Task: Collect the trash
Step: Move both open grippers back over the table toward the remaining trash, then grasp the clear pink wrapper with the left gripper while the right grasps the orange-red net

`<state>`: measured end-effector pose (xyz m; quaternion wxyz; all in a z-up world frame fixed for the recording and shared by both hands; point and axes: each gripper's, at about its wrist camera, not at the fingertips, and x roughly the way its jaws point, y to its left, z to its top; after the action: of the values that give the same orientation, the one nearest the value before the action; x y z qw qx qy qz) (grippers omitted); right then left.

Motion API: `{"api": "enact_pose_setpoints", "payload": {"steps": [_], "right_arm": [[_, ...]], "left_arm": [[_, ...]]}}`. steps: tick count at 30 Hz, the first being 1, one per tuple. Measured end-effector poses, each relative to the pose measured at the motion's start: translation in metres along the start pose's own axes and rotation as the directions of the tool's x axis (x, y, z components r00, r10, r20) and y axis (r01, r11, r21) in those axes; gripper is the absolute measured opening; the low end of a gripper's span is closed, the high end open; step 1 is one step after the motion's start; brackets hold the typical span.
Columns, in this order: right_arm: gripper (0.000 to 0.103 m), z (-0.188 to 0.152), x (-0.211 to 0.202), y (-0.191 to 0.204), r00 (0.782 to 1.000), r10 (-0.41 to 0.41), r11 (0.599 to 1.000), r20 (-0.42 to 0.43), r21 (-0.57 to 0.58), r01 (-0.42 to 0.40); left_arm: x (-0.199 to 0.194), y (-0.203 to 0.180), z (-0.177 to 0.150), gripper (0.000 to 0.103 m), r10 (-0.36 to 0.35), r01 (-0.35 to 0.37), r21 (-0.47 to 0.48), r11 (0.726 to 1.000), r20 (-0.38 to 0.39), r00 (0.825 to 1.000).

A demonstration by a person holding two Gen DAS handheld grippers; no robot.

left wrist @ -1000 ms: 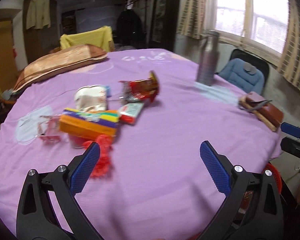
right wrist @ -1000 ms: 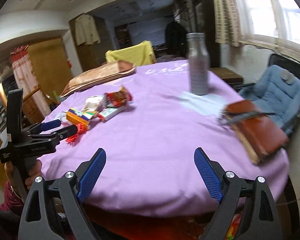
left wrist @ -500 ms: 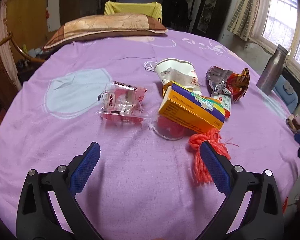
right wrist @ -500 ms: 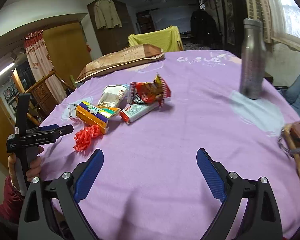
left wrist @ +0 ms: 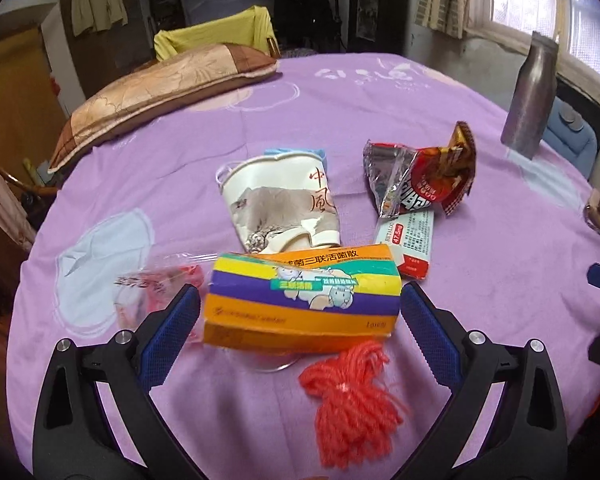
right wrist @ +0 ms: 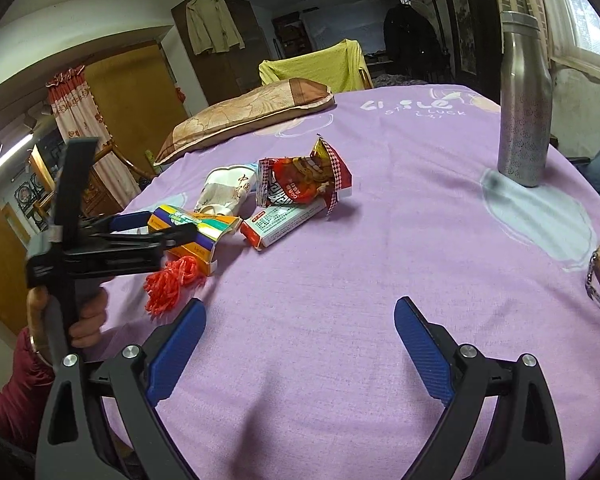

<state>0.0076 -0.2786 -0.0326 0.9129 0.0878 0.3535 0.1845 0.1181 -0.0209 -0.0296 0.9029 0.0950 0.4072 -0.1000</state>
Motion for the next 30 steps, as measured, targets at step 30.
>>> {"api": "enact_pose_setpoints", "payload": {"steps": [30], "right_arm": [[0.094,-0.007,0.008,0.019,0.996,0.084,0.996,-0.032,-0.041,-0.085]], "left_arm": [[-0.025,0.098,-0.036,0.097,0.159,-0.158,-0.080,0.984,-0.002,0.987]]}}
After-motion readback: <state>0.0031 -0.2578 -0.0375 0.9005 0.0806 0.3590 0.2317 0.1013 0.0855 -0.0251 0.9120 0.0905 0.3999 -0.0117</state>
